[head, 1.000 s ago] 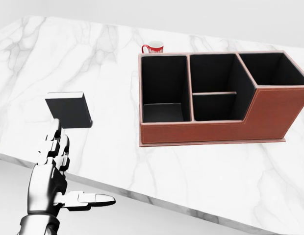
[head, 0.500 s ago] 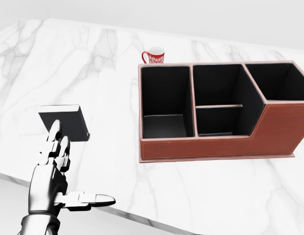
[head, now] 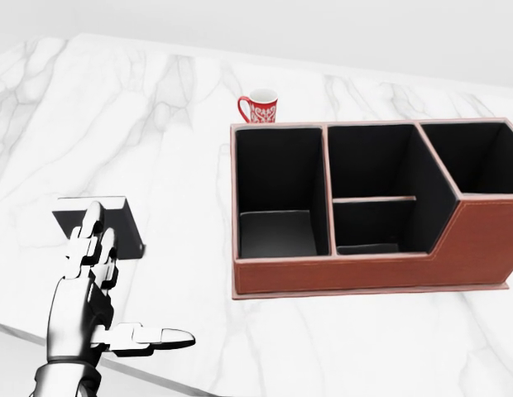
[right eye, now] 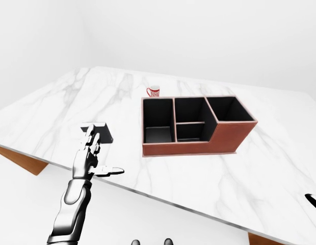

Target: Pick up the book and place it in the left compartment of the caddy.

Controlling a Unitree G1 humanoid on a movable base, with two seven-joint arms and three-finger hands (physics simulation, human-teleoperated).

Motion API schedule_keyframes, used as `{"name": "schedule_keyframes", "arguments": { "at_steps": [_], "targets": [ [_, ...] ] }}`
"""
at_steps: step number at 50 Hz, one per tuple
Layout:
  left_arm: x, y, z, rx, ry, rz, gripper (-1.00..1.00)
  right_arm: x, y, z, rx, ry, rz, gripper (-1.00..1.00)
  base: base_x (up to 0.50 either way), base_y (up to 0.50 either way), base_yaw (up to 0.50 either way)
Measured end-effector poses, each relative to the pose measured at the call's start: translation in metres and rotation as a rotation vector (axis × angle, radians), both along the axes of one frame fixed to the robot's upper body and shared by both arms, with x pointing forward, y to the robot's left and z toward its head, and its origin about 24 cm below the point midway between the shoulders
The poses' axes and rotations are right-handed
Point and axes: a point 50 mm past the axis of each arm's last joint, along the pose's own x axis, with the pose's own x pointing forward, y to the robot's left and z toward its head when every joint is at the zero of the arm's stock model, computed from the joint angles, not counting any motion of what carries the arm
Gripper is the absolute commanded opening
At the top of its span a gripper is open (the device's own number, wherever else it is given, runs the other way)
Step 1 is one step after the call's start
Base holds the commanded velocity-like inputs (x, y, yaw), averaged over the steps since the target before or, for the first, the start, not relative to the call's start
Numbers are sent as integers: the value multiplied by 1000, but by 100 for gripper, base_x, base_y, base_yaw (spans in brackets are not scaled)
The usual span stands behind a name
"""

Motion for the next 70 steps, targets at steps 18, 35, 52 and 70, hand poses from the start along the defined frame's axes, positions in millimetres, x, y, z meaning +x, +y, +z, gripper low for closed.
{"name": "schedule_keyframes", "arguments": {
  "at_steps": [18, 35, 52, 70],
  "targets": [
    [0, 0, 0, 0, -1, 0, 100, 0, 0, 0, -5, 5, -1, 100, 14, 4, 0],
    [1, 0, -1, 0, 6, -1, 100, 1, 0, -1, -3, 10, 0, 100, 14, 5, 0],
    [1, 0, -2, 2, 7, -2, 100, 1, 0, -1, -3, 13, 1, 100, 14, 5, 0],
    [0, 0, 0, 5, 1, 2, 100, 1, 1, -1, -4, 14, 2, 100, 14, 5, 0]
  ]
}}
